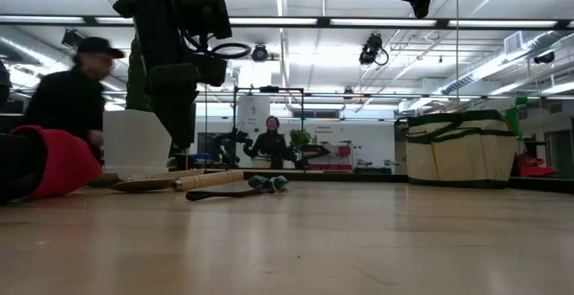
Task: Pick & Place Garden tools in Gardening bag
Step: Put the left brown trowel into the white gardening bag
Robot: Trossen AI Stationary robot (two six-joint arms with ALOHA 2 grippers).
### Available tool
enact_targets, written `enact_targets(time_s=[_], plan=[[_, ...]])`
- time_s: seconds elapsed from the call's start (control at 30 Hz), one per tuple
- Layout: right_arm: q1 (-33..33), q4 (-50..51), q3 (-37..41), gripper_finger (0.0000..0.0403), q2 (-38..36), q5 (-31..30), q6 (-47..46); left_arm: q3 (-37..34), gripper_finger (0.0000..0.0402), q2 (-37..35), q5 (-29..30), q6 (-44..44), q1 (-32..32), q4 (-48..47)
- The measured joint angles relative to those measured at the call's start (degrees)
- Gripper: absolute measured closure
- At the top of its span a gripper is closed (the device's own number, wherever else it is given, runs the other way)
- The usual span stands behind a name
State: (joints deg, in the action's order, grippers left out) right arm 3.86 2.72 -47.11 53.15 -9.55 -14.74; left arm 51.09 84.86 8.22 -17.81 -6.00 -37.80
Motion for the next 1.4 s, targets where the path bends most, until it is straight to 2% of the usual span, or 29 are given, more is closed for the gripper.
enact_targets(time_s=[0.4,0.6,0.87,1.3,1.4], plan=[[0.0,0.0,0.0,0.0241,0.0,0.0,0.0,0.0,0.0193,0.0,1.7,0.1,3.0,1.1],[0.0,0.1,0.0,0.0241,0.0,0.0,0.0,-1.8,0.0193,-0.3,4.9,-0.1,4.0,1.9],[0.0,0.1,0.0,0.0241,0.0,0.1,0.0,-7.8,0.0193,-0.3,2.5,-3.2,4.0,8.0],[0.0,0.1,0.0,0.0241,0.0,0.0,0.0,-8.2,0.0193,-0.3,2.3,-2.1,3.4,8.5],[0.0,0.1,0.0,0.0241,0.0,0.0,0.0,-8.2,0.0193,-0.3,-1.1,-2.0,1.8,8.5]])
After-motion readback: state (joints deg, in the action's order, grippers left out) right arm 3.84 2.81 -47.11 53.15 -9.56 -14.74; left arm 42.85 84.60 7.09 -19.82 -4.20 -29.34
